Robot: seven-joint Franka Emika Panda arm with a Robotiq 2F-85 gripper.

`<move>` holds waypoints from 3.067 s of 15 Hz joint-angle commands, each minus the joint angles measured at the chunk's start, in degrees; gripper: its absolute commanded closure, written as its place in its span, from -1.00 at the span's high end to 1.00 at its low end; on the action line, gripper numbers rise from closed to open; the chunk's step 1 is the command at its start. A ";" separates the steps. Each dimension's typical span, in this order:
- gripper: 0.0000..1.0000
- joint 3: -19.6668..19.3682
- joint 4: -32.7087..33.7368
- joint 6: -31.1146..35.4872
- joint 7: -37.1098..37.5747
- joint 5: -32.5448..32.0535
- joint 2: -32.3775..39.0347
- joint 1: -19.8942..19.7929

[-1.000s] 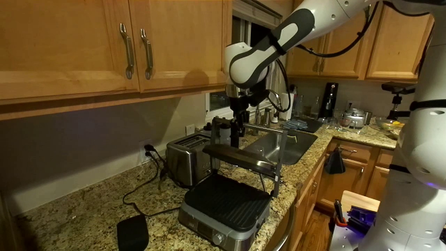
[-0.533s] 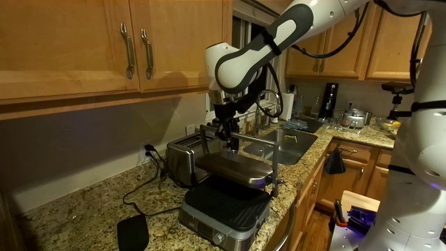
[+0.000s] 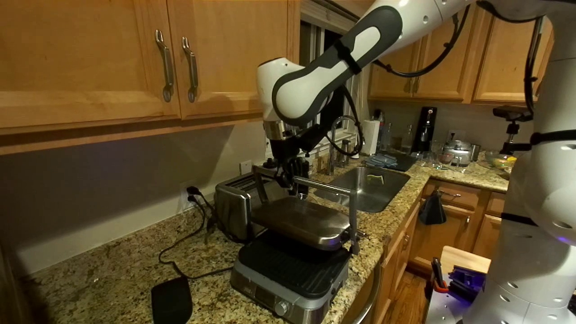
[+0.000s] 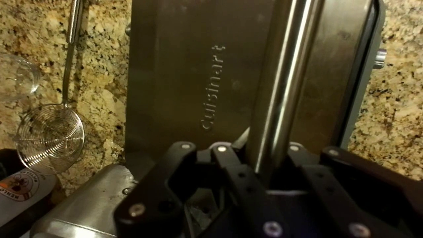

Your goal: Close the griddle

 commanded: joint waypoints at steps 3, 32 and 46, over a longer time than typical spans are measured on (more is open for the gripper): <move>-0.93 0.10 0.18 -0.04 0.45 0.50 0.15 0.65; -0.85 5.24 12.21 -0.24 0.96 1.24 19.61 10.20; 1.00 5.05 12.02 -4.63 3.52 -0.02 11.09 11.06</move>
